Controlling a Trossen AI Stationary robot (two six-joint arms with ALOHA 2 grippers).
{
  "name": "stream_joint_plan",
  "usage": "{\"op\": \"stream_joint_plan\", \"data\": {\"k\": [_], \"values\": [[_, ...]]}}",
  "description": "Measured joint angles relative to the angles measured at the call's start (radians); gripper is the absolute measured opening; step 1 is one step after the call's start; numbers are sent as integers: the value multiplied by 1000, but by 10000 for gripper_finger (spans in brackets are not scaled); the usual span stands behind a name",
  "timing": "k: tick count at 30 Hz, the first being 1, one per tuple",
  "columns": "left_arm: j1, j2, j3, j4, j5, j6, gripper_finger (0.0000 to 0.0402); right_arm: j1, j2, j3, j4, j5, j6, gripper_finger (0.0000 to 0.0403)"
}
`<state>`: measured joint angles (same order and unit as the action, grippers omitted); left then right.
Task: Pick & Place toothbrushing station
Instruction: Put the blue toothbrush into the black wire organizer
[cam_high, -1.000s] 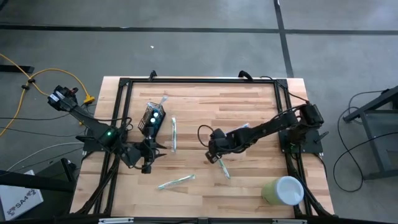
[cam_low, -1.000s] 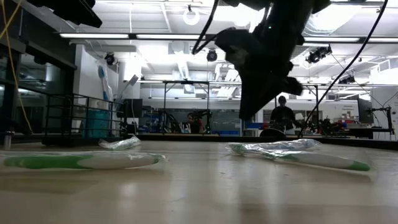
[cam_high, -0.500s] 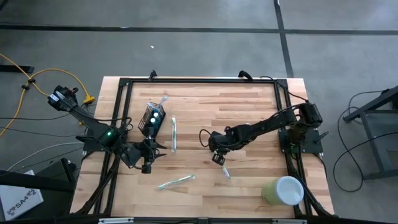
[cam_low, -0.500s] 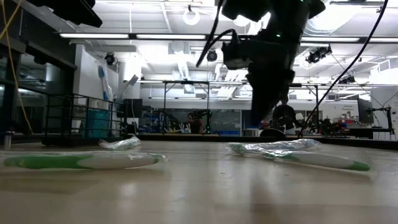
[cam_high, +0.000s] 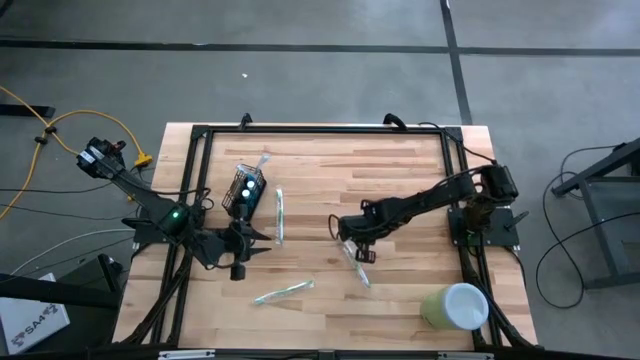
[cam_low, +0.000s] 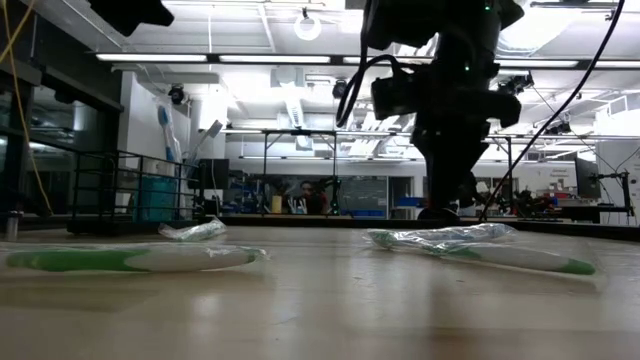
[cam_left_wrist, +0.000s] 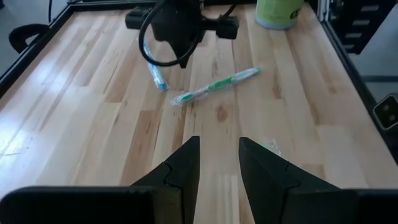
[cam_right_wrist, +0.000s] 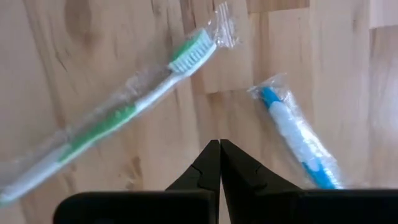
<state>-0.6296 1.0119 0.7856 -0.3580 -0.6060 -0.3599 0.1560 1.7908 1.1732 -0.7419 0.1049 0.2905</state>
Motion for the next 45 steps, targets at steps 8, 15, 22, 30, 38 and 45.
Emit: {"op": "stream_joint_plan", "data": {"k": [8, 15, 22, 30, 38, 45], "values": [[2, 0, 0, 46, -1, 0, 106, -23, 0, 0, -5, -10, -138, 3], [24, 0, 0, 72, -1, 0, 106, -28, 0, 0, -7, -7, -211, 49], [71, 0, 0, 71, -1, 21, 106, -28, 0, 0, -6, 55, -161, 130], [115, 0, 0, 71, -1, 57, 106, -29, 0, 0, -9, 79, -219, 152], [124, 0, 0, 71, -1, 58, 106, -83, 0, 0, -39, 80, -263, 146], [124, 0, 0, 71, -1, 58, 106, -149, 0, 0, -133, 80, -262, 146]]}}
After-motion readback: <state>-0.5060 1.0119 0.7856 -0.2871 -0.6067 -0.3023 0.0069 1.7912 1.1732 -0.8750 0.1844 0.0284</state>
